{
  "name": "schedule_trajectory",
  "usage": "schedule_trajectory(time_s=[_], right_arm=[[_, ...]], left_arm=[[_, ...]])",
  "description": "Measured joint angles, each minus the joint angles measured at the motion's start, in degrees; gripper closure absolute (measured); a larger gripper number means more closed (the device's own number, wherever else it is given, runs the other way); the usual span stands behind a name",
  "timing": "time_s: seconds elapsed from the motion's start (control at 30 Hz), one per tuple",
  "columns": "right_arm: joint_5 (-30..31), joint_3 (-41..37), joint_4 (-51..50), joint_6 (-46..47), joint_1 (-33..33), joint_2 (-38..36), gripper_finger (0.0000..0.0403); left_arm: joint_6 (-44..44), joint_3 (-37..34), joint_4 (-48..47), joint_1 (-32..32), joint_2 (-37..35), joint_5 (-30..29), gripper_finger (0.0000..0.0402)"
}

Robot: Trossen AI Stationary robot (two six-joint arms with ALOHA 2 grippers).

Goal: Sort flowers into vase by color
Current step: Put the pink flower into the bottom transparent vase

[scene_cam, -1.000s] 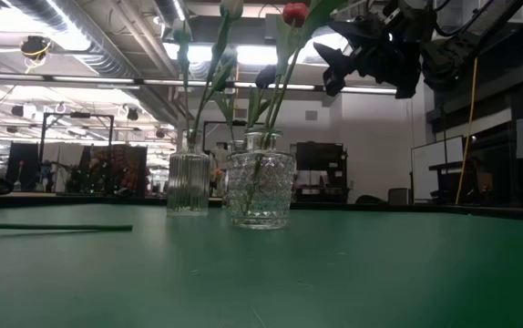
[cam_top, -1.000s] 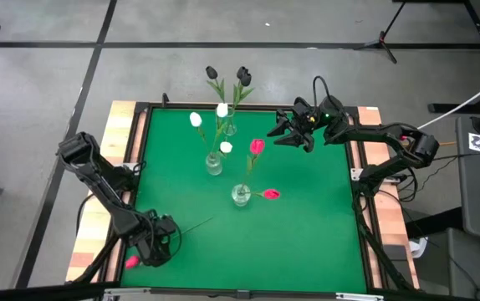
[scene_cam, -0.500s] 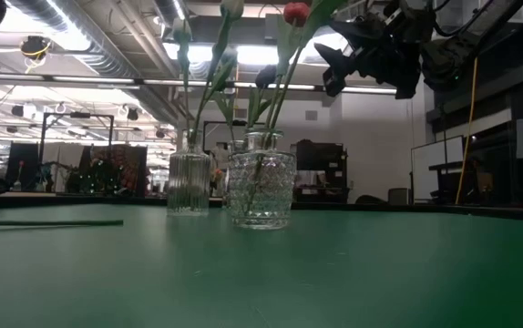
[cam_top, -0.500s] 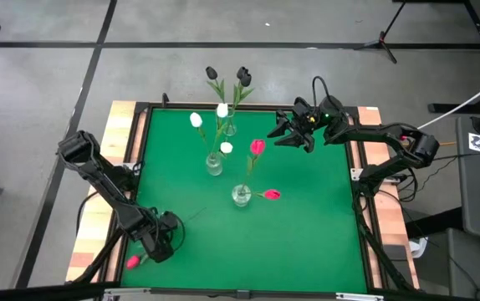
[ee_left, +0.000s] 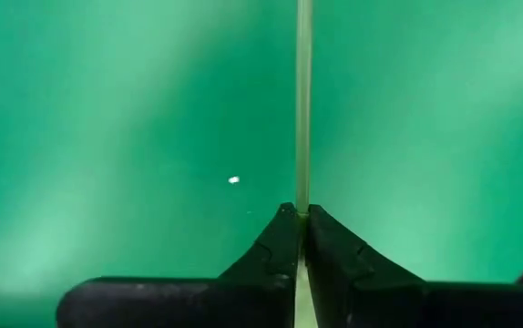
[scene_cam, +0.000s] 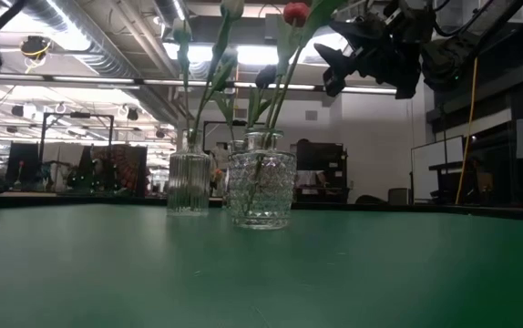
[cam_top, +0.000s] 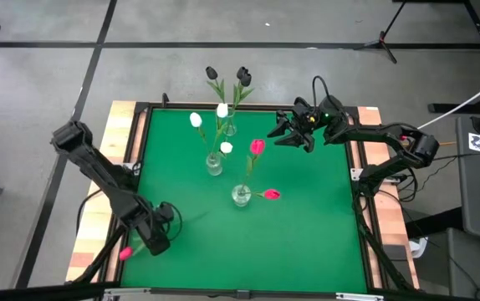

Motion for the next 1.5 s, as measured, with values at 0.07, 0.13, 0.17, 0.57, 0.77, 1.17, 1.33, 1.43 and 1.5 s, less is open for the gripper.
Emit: schedule_trajectory(time_s=[0.07,0.13,0.17,0.57,0.77,1.17,1.33,1.43,1.5], right_arm=[[0.17,0.02,0.03,0.02,-0.39,0.0,0.0212],[0.58,0.02,0.05,0.07,-0.87,0.0,0.0212],[0.61,0.02,0.05,0.15,-1.15,0.0,0.0212],[1.59,7.69,2.68,0.5,-3.85,-5.28,0.0212],[-2.31,21.32,-8.21,-2.27,-2.86,-6.45,0.0212],[10.19,53.94,-78.36,-50.14,10.13,-5.92,0.0212],[29.79,62.31,-94.88,-65.53,20.06,-4.7,0.0212],[36.29,64.68,-96.1,-67.68,25.44,-3.69,0.0212],[38.79,65.95,-96.1,-67.87,28.57,-2.78,0.0212]], left_arm=[[0.02,0.01,-2.65,0.99,-2.92,-0.15,0.0393],[0.02,0.44,-5.46,2.21,-6.04,-0.67,0.0396],[0.02,0.76,-6.63,2.79,-7.51,-1.04,0.0397],[4.12,9.05,-11.89,10.65,-20.33,-0.65,0.0399],[6.87,17.25,-12.31,14.0,-20.71,2.74,0.0399],[7.69,34.24,-16.52,19.03,-20.54,3.2,0.04],[6.98,36.06,-16.42,20.68,-20.43,3.37,0.04],[5.76,36.96,-16.09,21.2,-19.9,3.84,0.04],[5.75,37.77,-15.82,21.2,-19.28,4.74,0.0399]])
